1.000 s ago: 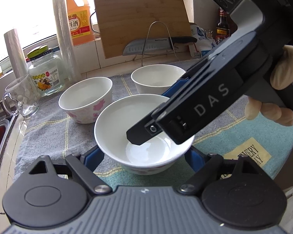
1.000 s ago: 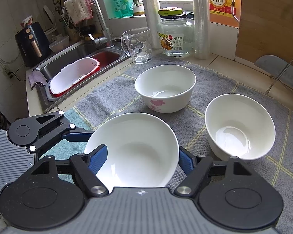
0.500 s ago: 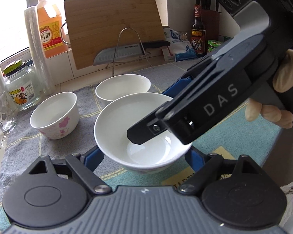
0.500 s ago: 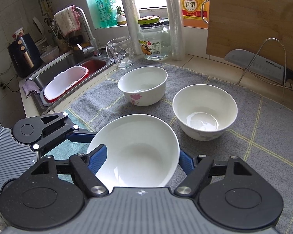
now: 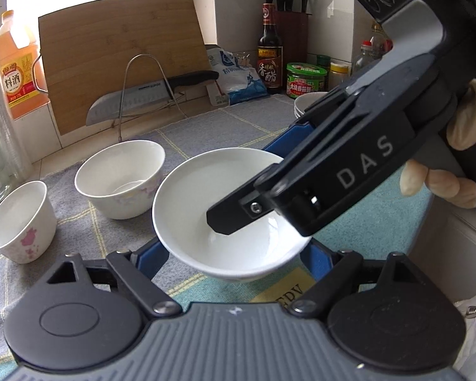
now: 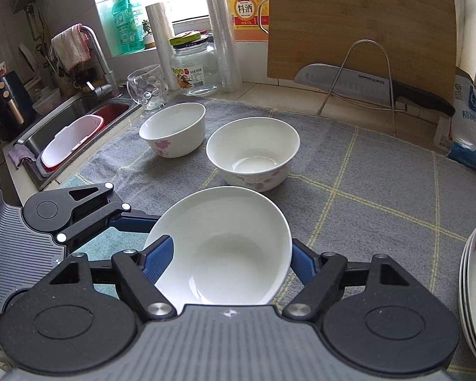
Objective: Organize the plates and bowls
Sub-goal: 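Carry the bowl with the right tool and set it down, then open, then move the right tool to another white bowl, then close the right tool on the second bowl's rim and lift it, then carry the held bowl with the right tool toward another white bowl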
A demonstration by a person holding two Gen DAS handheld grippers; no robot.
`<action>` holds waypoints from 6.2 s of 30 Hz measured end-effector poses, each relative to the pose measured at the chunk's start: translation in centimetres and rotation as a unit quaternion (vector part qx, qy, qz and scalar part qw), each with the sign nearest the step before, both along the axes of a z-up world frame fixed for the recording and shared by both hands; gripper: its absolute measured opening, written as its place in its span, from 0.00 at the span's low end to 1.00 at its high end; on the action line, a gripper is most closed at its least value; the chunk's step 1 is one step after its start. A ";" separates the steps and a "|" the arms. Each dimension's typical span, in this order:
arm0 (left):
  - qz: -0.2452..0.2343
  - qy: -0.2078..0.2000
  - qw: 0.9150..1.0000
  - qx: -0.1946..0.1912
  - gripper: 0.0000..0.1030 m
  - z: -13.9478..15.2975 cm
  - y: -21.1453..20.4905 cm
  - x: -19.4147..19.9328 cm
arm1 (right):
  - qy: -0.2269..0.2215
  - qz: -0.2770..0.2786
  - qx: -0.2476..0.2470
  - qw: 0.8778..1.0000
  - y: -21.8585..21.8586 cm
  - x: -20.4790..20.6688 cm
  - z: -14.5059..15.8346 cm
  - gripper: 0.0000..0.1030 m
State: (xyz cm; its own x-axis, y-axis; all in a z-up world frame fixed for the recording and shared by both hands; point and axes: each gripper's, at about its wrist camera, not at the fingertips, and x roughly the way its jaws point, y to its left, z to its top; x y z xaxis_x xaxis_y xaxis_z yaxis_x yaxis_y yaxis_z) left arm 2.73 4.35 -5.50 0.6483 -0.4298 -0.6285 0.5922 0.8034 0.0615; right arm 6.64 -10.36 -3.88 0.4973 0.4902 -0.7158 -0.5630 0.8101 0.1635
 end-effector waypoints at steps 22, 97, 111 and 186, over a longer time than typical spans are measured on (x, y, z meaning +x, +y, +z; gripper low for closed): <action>-0.022 0.028 0.999 0.000 0.86 -1.6 -2.6 1.6 | 0.024 -0.026 -0.007 0.999 -3.0 0.4 -1.5 0.81; 0.144 -0.028 0.989 0.010 0.95 -0.3 6.1 6.6 | -0.080 -0.032 -0.082 0.993 3.4 4.7 2.0 1.00; 0.138 -0.017 0.990 0.015 0.94 -1.4 4.7 10.0 | -0.056 0.003 -0.072 0.996 5.0 9.2 1.0 1.00; 0.078 -0.013 0.997 0.007 0.83 3.8 2.3 4.8 | 0.007 0.106 -0.035 0.994 4.7 8.4 2.7 0.77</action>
State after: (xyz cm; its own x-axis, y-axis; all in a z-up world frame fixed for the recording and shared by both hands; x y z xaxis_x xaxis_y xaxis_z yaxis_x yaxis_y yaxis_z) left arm 7.49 6.65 -1.72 0.7230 -0.3138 -0.6155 0.4578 0.8848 0.0867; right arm 15.07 -5.63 -1.19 0.3791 0.5307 -0.7580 -0.7200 0.6838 0.1186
